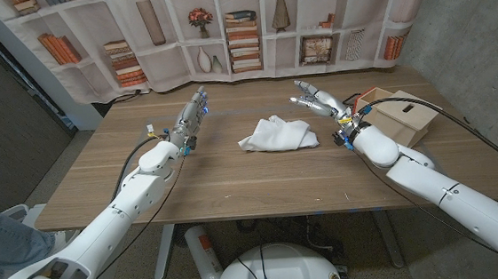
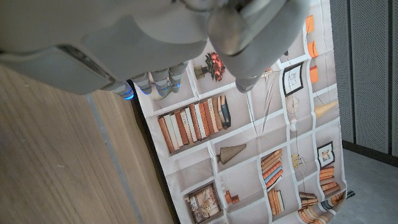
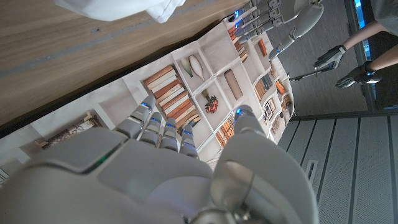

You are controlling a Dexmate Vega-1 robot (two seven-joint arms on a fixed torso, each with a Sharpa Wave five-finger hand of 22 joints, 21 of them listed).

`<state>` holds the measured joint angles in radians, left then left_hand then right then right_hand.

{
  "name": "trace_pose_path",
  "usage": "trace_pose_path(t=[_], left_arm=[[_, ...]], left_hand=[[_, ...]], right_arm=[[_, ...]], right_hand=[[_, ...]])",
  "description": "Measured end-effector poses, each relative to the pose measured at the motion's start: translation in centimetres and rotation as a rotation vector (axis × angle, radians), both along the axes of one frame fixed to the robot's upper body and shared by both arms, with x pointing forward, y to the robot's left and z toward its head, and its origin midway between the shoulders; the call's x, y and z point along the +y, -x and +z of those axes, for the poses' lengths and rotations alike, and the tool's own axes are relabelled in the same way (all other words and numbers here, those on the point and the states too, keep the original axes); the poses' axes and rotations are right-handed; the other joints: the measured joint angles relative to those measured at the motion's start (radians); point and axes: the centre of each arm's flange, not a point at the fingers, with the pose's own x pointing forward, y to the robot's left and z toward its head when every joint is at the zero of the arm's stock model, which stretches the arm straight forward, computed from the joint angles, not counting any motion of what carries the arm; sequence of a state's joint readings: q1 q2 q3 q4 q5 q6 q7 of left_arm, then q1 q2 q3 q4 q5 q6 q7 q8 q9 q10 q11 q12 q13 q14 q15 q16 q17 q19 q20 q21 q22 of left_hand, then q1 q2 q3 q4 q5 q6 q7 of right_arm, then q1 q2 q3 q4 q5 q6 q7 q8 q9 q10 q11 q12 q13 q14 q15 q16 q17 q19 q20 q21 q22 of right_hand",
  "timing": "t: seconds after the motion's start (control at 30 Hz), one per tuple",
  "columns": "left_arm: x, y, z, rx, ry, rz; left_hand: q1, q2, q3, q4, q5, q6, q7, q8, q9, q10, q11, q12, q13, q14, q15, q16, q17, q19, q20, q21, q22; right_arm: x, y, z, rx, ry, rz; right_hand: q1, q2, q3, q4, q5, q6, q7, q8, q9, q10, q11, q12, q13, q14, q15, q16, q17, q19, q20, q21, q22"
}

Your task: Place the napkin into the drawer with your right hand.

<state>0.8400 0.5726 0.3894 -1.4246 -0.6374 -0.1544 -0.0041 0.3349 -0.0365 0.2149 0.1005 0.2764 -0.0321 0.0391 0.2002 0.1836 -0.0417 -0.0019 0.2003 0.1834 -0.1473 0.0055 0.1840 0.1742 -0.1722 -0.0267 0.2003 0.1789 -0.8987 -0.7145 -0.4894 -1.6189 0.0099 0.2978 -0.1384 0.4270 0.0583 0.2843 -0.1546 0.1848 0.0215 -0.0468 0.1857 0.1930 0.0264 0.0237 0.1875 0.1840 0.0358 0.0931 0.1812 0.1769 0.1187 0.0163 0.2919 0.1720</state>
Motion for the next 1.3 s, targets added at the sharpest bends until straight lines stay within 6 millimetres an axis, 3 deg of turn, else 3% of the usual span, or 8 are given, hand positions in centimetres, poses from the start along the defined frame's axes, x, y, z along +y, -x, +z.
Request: trace_pose_path(t=[0.67, 1.07, 1.3], left_arm=[[0.0, 0.3, 0.0, -0.003, 0.000, 0.001], [-0.2, 0.6, 0.3, -0.015, -0.005, -0.001], [-0.3, 0.7, 0.4, -0.017, -0.006, -0.001]], left_hand=[[0.000, 0.000, -0.004, -0.004, 0.000, 0.007, 0.007, 0.000, 0.000, 0.007, 0.007, 0.000, 0.000, 0.005, 0.005, 0.000, 0.000, 0.000, 0.000, 0.000, 0.000], [0.004, 0.004, -0.004, -0.004, 0.000, 0.007, 0.007, 0.000, 0.000, 0.007, 0.007, 0.000, 0.000, 0.005, 0.005, 0.000, 0.000, 0.000, 0.000, 0.000, 0.000], [0.004, 0.004, -0.004, -0.004, 0.000, 0.007, 0.007, 0.000, 0.000, 0.007, 0.007, 0.000, 0.000, 0.005, 0.005, 0.000, 0.000, 0.000, 0.000, 0.000, 0.000]], right_arm=[[0.5, 1.1, 0.4, -0.056, 0.089, -0.060], [0.7, 1.7, 0.6, -0.082, 0.150, -0.095], [0.8, 2.1, 0.8, -0.097, 0.185, -0.114]], right_hand=[[0.024, -0.003, 0.000, 0.000, 0.000, -0.009, -0.009, 0.000, 0.000, -0.014, 0.003, 0.000, 0.000, -0.022, -0.022, -0.001, 0.000, -0.004, -0.004, -0.015, 0.000], [0.037, -0.003, 0.000, 0.000, 0.000, -0.014, -0.014, 0.000, 0.000, -0.051, 0.007, 0.000, 0.000, -0.042, -0.012, -0.004, 0.000, -0.016, 0.013, -0.033, 0.000], [0.046, -0.012, 0.000, 0.000, 0.000, -0.018, -0.010, 0.000, 0.000, -0.073, 0.027, 0.000, 0.000, -0.054, -0.007, -0.004, 0.000, -0.016, 0.034, -0.041, 0.000]])
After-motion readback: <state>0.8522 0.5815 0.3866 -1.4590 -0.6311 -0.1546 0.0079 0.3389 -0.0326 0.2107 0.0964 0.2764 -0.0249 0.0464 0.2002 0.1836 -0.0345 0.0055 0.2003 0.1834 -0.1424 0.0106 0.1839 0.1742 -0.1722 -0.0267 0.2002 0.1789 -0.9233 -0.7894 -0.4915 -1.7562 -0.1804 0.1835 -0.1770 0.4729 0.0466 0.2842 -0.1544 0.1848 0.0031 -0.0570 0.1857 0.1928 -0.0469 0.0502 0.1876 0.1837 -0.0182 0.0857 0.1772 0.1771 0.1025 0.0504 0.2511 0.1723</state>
